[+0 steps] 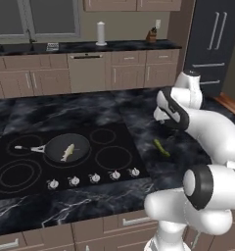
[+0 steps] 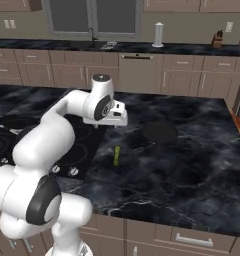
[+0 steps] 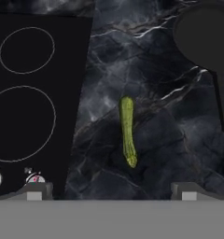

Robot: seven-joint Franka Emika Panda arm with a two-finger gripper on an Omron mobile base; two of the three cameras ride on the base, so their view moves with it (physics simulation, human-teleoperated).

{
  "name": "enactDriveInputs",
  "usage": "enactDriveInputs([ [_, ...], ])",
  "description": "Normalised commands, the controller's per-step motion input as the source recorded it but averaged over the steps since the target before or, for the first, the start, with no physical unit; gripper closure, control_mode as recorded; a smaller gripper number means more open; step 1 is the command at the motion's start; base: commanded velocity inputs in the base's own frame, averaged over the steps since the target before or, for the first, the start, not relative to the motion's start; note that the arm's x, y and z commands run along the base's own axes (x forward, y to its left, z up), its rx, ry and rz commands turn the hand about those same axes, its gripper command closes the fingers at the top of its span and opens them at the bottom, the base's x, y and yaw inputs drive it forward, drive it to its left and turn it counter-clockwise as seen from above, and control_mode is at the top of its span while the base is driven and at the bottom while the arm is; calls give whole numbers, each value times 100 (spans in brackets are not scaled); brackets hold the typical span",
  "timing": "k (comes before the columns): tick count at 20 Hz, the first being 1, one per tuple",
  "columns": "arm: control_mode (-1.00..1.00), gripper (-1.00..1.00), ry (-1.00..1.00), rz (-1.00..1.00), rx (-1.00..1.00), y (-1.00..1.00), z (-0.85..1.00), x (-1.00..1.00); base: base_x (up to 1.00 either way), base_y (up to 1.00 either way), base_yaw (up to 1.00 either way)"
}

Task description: Place both pans onto different burners. Then place the squash and the fish on different pans.

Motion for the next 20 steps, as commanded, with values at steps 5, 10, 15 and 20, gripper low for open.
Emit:
enactDriveInputs([
  [5, -100, -100, 0, 0, -1, -53, -1, 44, 0, 0, 0],
  [10, -100, -100, 0, 0, 0, -50, 0, 33, 0, 0, 0],
  [15, -100, -100, 0, 0, 0, -52, -1, 17, 0, 0, 0],
  [20, -100, -100, 0, 0, -4, -45, -8, 12, 0, 0, 0],
])
